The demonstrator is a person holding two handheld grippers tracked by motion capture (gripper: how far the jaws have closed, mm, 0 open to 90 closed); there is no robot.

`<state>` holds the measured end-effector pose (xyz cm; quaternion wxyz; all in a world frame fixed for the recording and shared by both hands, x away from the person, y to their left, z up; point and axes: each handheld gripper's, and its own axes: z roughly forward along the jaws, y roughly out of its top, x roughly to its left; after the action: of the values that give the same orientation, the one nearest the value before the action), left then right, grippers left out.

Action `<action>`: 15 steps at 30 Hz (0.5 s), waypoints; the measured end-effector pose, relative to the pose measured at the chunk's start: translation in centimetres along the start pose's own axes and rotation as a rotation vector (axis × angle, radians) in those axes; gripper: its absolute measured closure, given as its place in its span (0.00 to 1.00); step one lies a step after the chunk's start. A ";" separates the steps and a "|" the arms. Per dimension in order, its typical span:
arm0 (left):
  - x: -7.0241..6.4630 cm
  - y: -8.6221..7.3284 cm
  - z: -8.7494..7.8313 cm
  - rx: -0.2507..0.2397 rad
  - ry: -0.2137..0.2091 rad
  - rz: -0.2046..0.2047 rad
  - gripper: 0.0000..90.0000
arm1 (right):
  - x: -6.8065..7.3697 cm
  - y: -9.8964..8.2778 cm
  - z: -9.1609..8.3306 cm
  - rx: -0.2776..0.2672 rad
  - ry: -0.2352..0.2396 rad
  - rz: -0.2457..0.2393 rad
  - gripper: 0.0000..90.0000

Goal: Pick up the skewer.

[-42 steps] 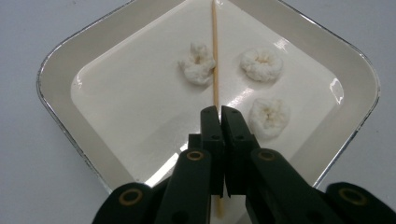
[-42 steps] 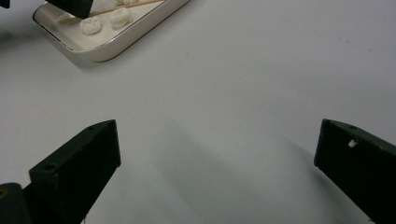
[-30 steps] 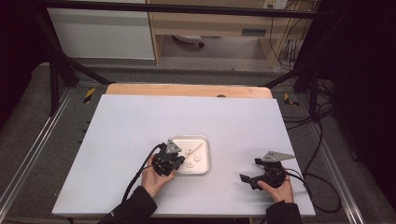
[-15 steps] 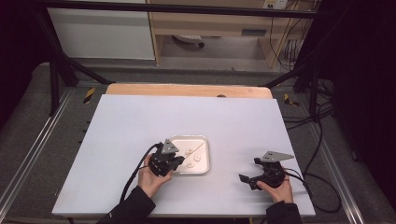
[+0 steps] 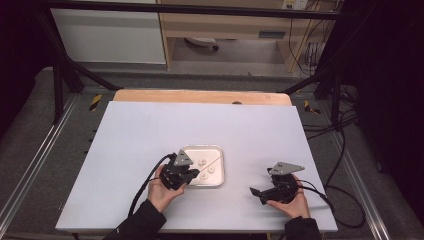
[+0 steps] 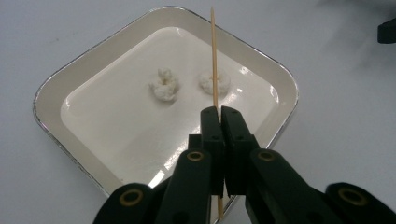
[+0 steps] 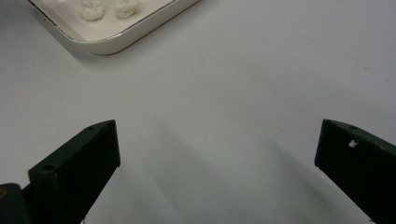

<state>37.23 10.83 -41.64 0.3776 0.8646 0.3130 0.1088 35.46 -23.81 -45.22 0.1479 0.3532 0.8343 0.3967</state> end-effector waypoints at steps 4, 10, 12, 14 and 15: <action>-0.2 0.1 -0.1 0.001 -0.008 0.013 0.98 | 0.6 0.5 0.1 0.006 -0.014 -0.052 0.01; -0.8 0.5 -0.1 0.011 -0.026 0.043 0.98 | 1.4 1.1 0.1 0.014 -0.034 -0.119 0.02; -0.9 0.5 0.0 0.015 -0.030 0.048 0.98 | 1.7 1.3 0.1 0.020 -0.041 -0.146 0.02; -1.1 0.7 0.0 0.018 -0.033 0.054 0.98 | 2.1 1.6 0.2 0.029 -0.047 -0.174 0.02; -1.1 0.7 0.0 0.023 -0.034 0.062 0.98 | 2.3 1.7 0.3 0.032 -0.051 -0.187 0.03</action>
<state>36.70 9.80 -41.03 0.3693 0.8799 0.2810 0.1021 34.79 -21.29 -44.04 0.1998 0.2861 0.8658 0.3586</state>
